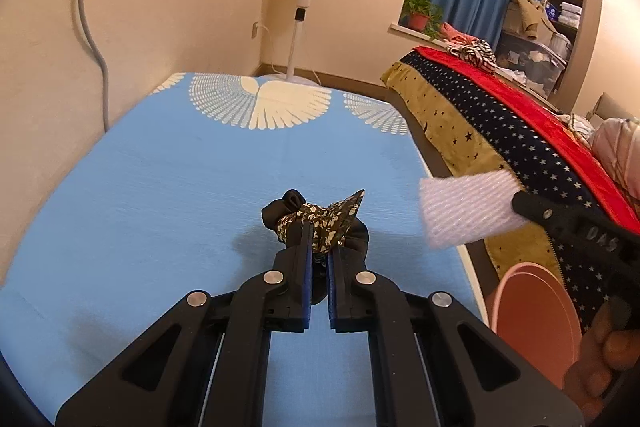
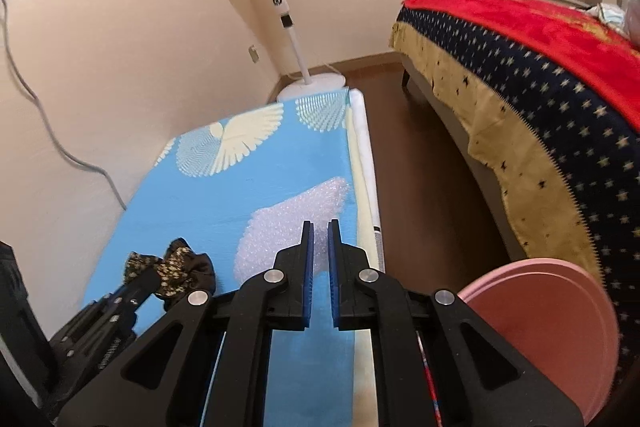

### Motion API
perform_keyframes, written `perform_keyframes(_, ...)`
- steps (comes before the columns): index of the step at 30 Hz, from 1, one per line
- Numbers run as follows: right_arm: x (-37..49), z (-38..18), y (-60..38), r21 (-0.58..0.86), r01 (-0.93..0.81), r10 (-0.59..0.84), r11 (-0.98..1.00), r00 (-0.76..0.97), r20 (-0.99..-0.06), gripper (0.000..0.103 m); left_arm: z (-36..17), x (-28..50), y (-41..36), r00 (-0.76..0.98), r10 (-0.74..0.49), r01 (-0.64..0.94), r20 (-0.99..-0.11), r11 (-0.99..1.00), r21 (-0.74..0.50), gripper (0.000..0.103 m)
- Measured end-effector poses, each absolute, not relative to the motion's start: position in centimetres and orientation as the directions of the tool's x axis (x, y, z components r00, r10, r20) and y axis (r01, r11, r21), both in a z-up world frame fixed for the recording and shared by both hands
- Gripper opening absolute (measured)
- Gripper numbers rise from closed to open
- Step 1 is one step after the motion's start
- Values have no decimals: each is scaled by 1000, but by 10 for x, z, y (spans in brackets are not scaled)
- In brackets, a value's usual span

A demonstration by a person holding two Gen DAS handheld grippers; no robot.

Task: Collect trash
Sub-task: 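Carry the scrunchie and foam sleeve over the pink bin with both grippers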

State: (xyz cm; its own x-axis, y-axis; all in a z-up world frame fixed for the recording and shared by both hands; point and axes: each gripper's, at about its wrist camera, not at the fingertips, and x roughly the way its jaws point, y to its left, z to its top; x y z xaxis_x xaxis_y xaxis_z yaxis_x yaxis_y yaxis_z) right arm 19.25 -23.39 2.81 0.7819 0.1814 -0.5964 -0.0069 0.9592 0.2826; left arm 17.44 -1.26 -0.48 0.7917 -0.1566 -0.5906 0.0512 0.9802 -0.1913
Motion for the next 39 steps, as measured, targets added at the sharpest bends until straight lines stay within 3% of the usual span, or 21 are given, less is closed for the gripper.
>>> perform_keyframes(17,94,79,-261,237,-5,132,972,842,-523,7,25,106,-28,815,-205,135,-541,977,-167,6)
perform_keyframes(39,23,93,-265,213,6,98,977,875,-474,7,49,43,-24,833,-240,182,-499,970,-163,6)
